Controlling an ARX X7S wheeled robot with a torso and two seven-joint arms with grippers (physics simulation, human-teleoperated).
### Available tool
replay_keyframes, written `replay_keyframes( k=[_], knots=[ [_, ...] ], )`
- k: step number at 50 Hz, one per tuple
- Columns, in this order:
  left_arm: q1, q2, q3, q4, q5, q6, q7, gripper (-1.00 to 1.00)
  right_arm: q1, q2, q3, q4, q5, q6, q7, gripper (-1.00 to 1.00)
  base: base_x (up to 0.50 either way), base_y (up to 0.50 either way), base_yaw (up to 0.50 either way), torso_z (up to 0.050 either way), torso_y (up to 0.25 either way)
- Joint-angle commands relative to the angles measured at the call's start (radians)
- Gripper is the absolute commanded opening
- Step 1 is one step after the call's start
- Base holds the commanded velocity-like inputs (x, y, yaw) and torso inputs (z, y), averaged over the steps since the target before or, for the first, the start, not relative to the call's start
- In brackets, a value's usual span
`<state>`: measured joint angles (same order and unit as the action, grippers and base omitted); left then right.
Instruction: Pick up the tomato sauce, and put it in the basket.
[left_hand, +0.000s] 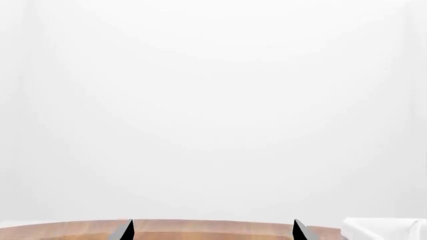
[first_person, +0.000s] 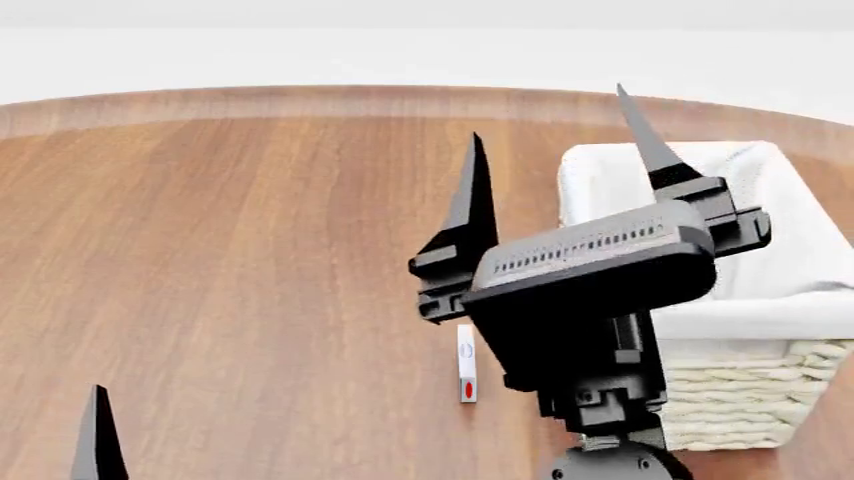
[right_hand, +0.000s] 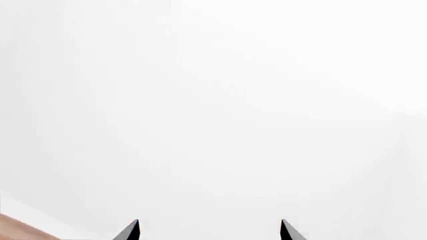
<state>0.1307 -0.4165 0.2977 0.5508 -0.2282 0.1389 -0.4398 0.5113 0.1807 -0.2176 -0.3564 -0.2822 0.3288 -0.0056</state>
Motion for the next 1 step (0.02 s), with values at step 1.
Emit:
replay_keyframes(
  k=[1],
  knots=[
    [-0.005, 0.002, 0.013, -0.007, 0.004, 0.001, 0.003, 1.0, -0.21, 0.009, -0.054, -0.334, -0.109, -0.002, 0.055, 1.0, 0.0, 0.0, 0.0, 0.0, 0.0]
  ],
)
